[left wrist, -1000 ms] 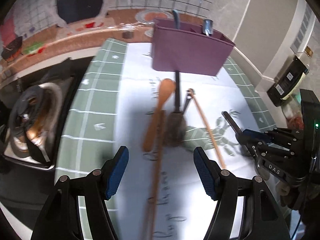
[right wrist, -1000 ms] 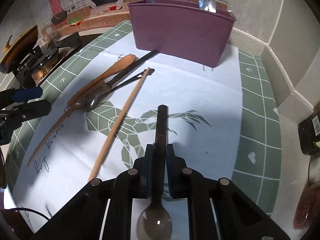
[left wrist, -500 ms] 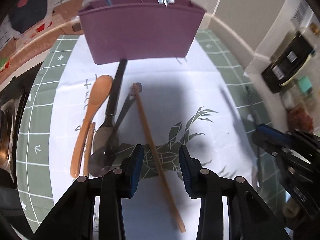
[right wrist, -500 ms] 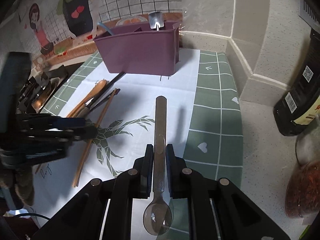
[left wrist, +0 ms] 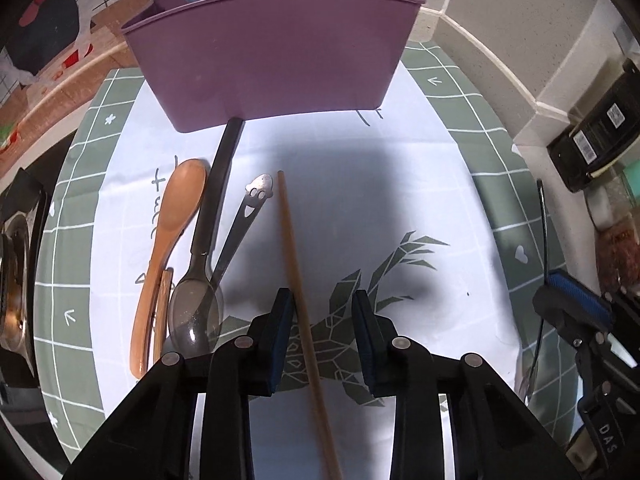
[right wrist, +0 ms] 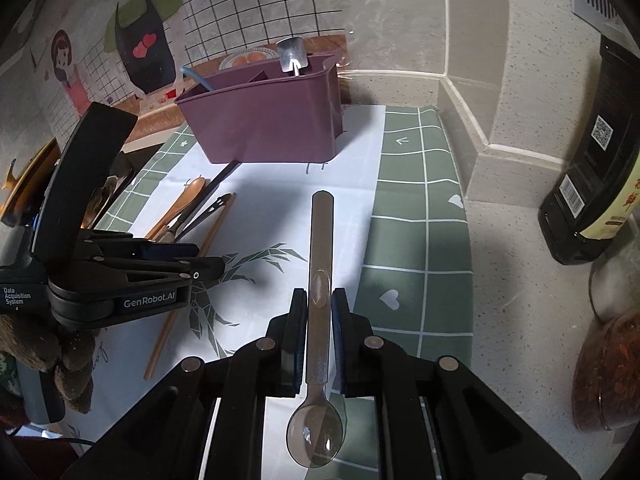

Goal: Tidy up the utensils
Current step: 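Grasp a wooden chopstick with the left tool, then lift the metal spoon and chopstick up over the purple caddy, then open both tools to drop the spoon and chopstick into the caddy, then grasp a wooden chopstick with the right tool while the left tool approaches the wooden spoon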

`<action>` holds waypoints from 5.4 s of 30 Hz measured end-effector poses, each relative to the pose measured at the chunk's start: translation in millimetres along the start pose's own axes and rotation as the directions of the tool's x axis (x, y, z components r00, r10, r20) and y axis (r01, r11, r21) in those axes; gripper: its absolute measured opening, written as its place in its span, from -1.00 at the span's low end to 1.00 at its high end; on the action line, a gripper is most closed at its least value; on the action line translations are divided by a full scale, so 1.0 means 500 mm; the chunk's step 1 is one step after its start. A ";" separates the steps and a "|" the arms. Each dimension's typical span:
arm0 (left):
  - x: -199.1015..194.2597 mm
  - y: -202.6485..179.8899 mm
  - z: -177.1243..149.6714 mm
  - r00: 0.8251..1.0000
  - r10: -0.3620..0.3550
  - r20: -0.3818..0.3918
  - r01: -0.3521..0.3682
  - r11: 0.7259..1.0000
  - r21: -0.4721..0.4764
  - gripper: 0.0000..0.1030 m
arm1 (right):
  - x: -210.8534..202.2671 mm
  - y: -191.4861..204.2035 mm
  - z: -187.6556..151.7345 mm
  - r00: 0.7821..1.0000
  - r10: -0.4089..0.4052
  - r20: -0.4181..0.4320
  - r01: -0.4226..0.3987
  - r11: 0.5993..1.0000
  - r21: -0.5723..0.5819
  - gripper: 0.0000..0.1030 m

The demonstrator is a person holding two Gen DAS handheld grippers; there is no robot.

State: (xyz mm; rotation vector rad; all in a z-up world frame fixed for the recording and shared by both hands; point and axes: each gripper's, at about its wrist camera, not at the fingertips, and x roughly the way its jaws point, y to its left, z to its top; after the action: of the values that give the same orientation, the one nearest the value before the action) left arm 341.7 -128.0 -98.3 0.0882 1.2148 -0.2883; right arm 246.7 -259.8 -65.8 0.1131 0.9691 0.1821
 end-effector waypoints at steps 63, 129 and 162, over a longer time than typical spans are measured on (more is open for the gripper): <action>-0.393 0.208 0.272 0.636 -0.061 0.769 0.178 0.982 -0.069 -0.89 | -0.131 0.082 0.449 0.874 0.079 0.480 -0.043 0.995 -0.085 -0.78; -0.232 0.403 -0.238 0.926 0.205 0.316 -0.105 0.946 -0.305 0.29 | 0.172 0.333 0.068 0.940 0.255 -0.227 -0.282 0.955 -0.097 -0.58; -0.116 0.236 -0.048 0.963 -0.138 0.232 0.123 0.989 0.076 0.29 | 0.100 0.047 0.017 0.988 0.001 -0.153 -0.003 1.000 -0.011 -0.87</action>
State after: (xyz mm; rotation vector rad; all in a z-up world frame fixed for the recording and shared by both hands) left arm 333.1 0.6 -62.8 0.0252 0.9758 -0.4394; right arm 278.8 -226.6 -97.4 0.0909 1.1207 0.1999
